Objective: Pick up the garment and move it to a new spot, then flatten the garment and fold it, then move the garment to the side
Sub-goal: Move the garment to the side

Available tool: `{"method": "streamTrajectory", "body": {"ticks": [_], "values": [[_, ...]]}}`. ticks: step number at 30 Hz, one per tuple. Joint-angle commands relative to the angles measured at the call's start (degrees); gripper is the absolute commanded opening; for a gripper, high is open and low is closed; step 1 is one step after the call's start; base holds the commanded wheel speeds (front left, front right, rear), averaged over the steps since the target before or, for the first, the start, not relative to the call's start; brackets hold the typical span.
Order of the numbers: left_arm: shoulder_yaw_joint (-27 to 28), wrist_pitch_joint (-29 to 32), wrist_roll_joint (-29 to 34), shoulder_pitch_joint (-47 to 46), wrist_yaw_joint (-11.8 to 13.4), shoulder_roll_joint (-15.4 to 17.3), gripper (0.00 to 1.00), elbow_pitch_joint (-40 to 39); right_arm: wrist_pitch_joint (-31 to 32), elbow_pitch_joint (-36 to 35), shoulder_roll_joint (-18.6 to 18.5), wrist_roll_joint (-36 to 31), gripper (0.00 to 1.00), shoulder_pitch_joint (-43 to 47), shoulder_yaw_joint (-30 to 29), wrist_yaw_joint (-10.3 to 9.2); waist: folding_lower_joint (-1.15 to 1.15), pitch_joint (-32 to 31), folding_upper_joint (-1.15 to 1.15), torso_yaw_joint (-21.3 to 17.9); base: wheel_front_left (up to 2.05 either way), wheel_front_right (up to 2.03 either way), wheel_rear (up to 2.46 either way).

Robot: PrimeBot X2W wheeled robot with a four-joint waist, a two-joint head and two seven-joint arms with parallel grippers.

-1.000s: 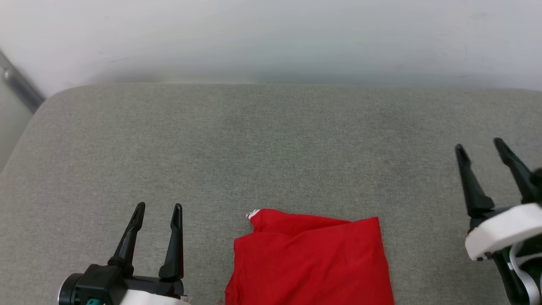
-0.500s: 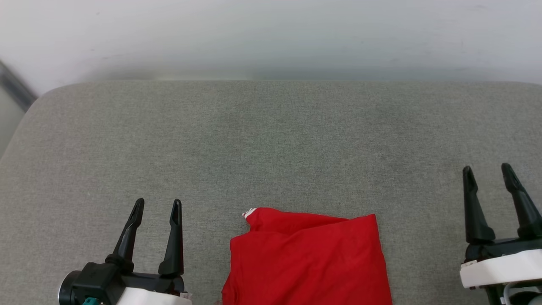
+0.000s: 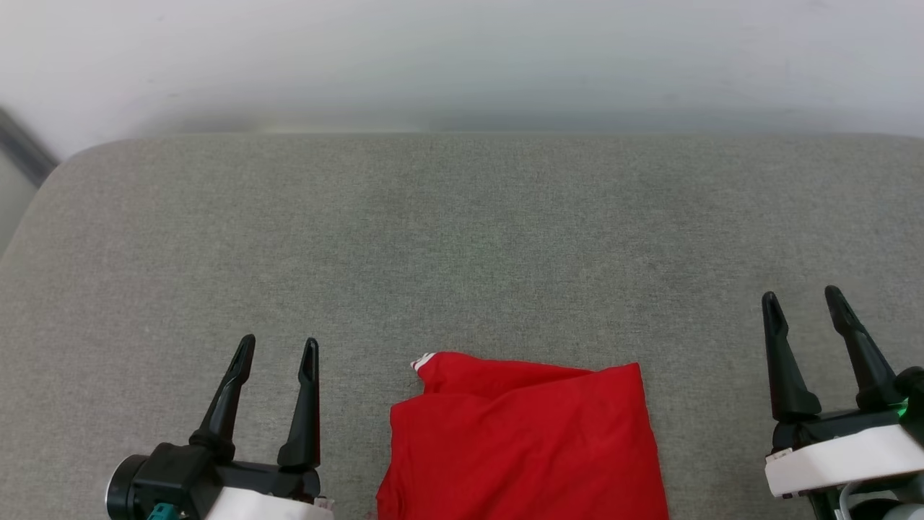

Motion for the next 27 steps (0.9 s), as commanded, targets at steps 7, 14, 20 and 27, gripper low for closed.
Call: {"method": "streamTrajectory", "body": {"ticks": [7,14,20,27], "values": [[-0.64,-0.27,0.00,-1.53,-0.06,-0.24,1.00,0.23,17.66,-2.12,-5.03,6.32,1.00,1.65,5.13,-0.02,0.00,1.83,0.00,0.72,0.00,0.00,0.00],[-1.54,-0.27,-0.45,-3.13,-0.06,-0.64,1.00,0.31,41.71,-6.22,-7.32,13.70,1.00,1.78,6.67,-0.02,0.00,4.38,0.00,2.51,0.00,0.00,0.00],[-2.79,-0.27,-0.01,-4.58,-0.06,-0.85,1.00,0.82,55.62,-7.42,-4.81,12.04,1.00,0.69,6.21,-0.02,0.00,6.65,0.00,5.35,0.00,0.00,0.00],[-3.99,-0.27,0.10,-5.84,-0.06,-1.08,1.00,1.54,62.14,-3.74,-1.76,7.74,1.00,-0.81,5.79,-0.02,0.00,8.58,0.00,8.64,0.00,0.00,0.00]]}}
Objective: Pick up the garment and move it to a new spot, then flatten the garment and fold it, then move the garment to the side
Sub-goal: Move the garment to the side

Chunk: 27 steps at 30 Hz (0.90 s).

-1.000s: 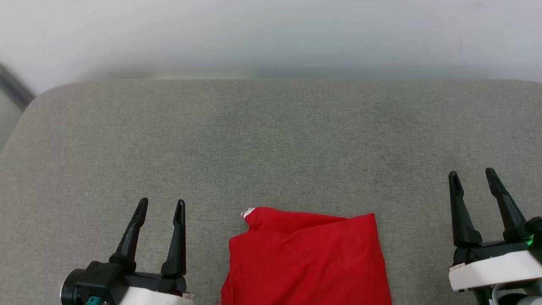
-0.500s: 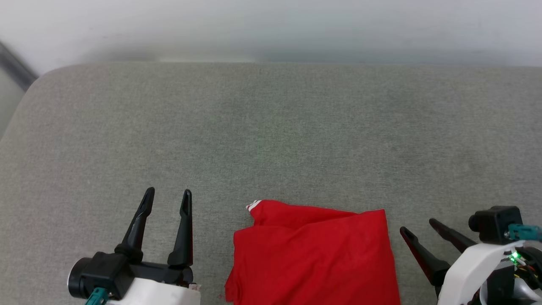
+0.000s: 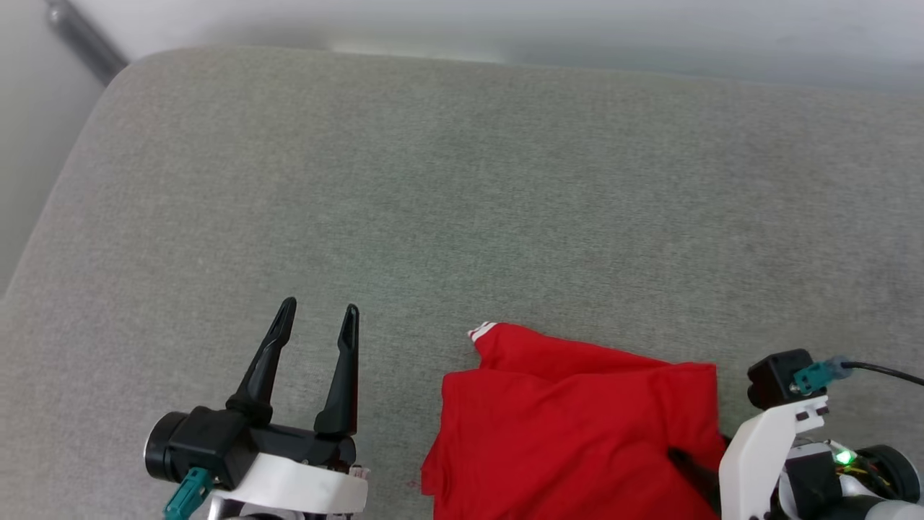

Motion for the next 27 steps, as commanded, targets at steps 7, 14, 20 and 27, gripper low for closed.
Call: {"method": "streamTrajectory", "body": {"ticks": [7,14,20,27], "values": [[-0.32,-0.27,0.18,-1.58,-0.06,-0.30,1.00,-0.27,0.34,5.68,2.22,-2.08,1.00,-0.56,1.95,-0.02,0.00,1.53,0.00,3.48,0.00,0.00,0.00],[-0.17,-0.27,-0.05,-0.94,-0.06,-0.37,1.00,0.29,-4.56,8.44,-0.02,-4.30,0.00,-1.80,4.74,0.04,0.00,1.19,0.00,3.96,0.00,0.00,0.00],[-0.82,-0.27,-0.09,-0.49,-0.06,-0.42,1.00,0.83,-9.00,8.57,-4.22,-7.71,0.00,-5.51,6.91,-0.07,0.00,-0.30,0.00,2.14,0.00,0.00,0.00],[-3.81,-0.27,0.07,-1.15,-0.07,-0.43,1.00,1.17,-9.44,7.00,-13.29,-13.20,0.00,-12.45,14.83,-0.06,0.00,0.01,0.00,-3.90,0.00,0.00,0.00]]}}
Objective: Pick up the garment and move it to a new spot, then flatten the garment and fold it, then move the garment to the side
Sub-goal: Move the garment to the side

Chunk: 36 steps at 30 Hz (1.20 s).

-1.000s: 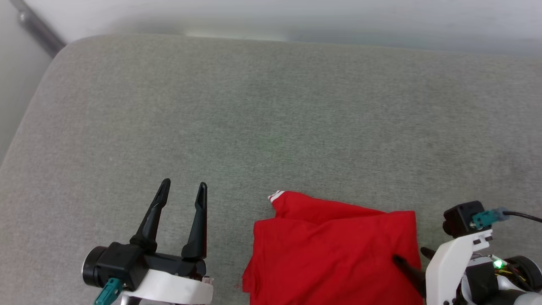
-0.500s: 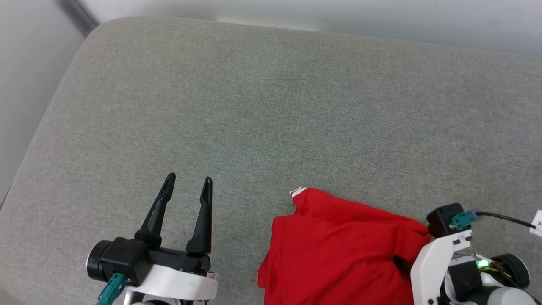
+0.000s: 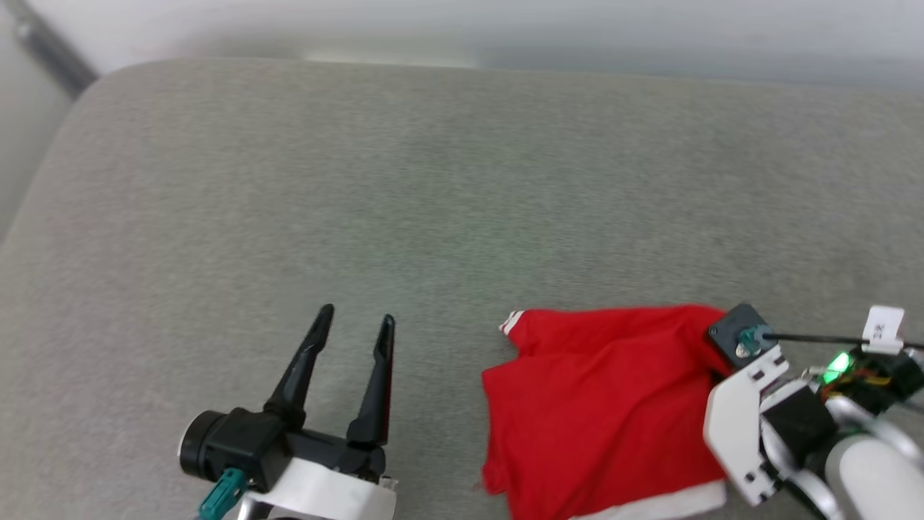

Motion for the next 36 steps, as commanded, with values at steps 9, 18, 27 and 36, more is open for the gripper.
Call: {"method": "streamTrajectory", "body": {"ticks": [9,18,27,36], "values": [[-6.52,-0.20,1.41,-6.16,-0.06,1.20,1.00,-0.26,-1.25,0.90,-15.16,-0.81,0.00,-13.40,6.79,-0.08,0.00,6.61,0.00,-13.96,0.00,0.00,0.00],[-12.69,-0.20,2.84,-13.90,-0.06,4.99,1.00,-0.19,-8.78,9.64,-23.85,0.64,0.00,-23.68,8.96,-0.09,0.00,15.68,0.00,-23.72,0.00,0.00,0.00],[-15.69,-0.19,2.79,-19.67,-0.06,7.96,1.00,-0.97,-20.05,24.65,-26.23,1.88,0.00,-33.76,8.12,-0.09,0.00,24.54,0.00,-27.19,0.00,0.00,0.00],[-17.10,-0.12,3.21,-23.37,-0.06,8.53,1.00,-3.01,-30.47,41.26,-28.10,0.55,0.00,-38.66,3.65,-0.09,0.00,28.38,0.00,-25.15,0.00,0.00,0.00]]}}
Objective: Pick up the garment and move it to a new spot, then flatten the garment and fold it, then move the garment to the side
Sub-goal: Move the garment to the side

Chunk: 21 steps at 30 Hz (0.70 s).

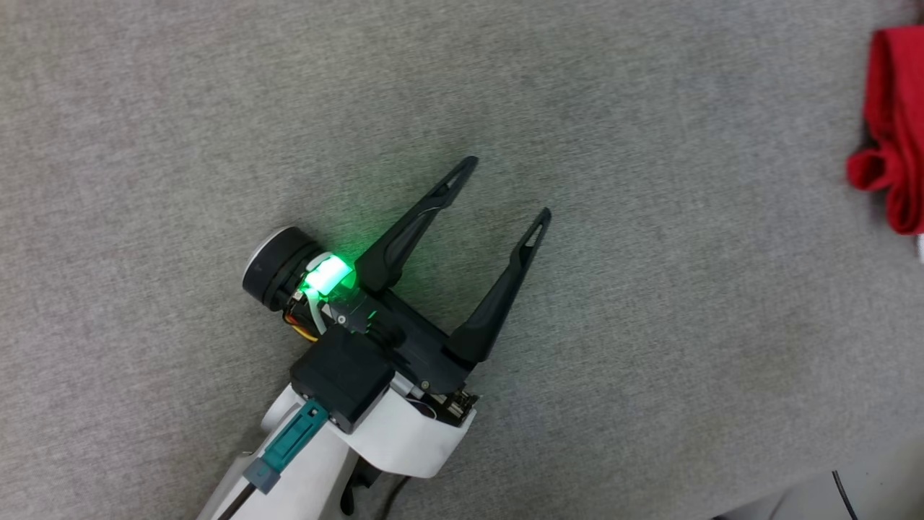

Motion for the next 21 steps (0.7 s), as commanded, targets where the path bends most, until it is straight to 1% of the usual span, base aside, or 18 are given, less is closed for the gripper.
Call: {"method": "streamTrajectory", "body": {"ticks": [1,10,11,12,14,16,21], "values": [[0.32,0.03,0.33,-0.33,-0.04,0.46,1.00,0.41,-1.37,1.95,-0.05,-0.57,0.00,-1.31,-0.75,-0.10,-0.01,0.54,0.00,0.79,0.00,0.00,0.00],[0.16,0.01,0.08,0.20,0.02,-0.98,1.00,-0.28,-7.69,10.55,0.63,-2.82,0.00,-3.72,-4.05,-0.10,-0.01,-0.85,0.00,3.11,0.00,0.00,0.00],[0.24,0.00,0.05,0.33,0.02,-1.27,1.00,-0.37,-8.35,11.00,0.87,-2.92,0.54,-3.89,-4.38,-0.10,-0.01,-1.35,0.00,3.40,0.00,0.00,0.00],[0.37,-0.03,-0.05,0.53,0.02,-1.59,1.00,-0.45,-8.88,11.53,1.17,-3.01,1.00,-4.03,-4.47,-0.10,-0.01,-1.93,0.00,3.68,0.00,0.00,0.00],[0.72,-0.04,-0.31,0.95,0.01,-2.16,1.00,-0.42,-9.92,12.49,1.19,-3.22,1.00,-4.51,-4.72,-0.10,-0.01,-3.40,0.00,4.31,0.00,0.00,0.00],[1.41,-0.04,0.24,1.17,0.01,-2.07,1.00,-0.18,-11.20,12.77,1.47,-3.49,1.00,-5.00,-5.08,-0.10,-0.01,-5.20,0.00,4.89,0.00,0.00,0.00],[6.02,-0.05,-0.17,3.35,0.20,-3.94,1.00,-0.60,-15.29,11.92,2.35,-3.64,1.00,-5.16,-7.94,-0.10,-0.01,-11.61,0.00,7.51,0.00,0.00,0.00]]}}
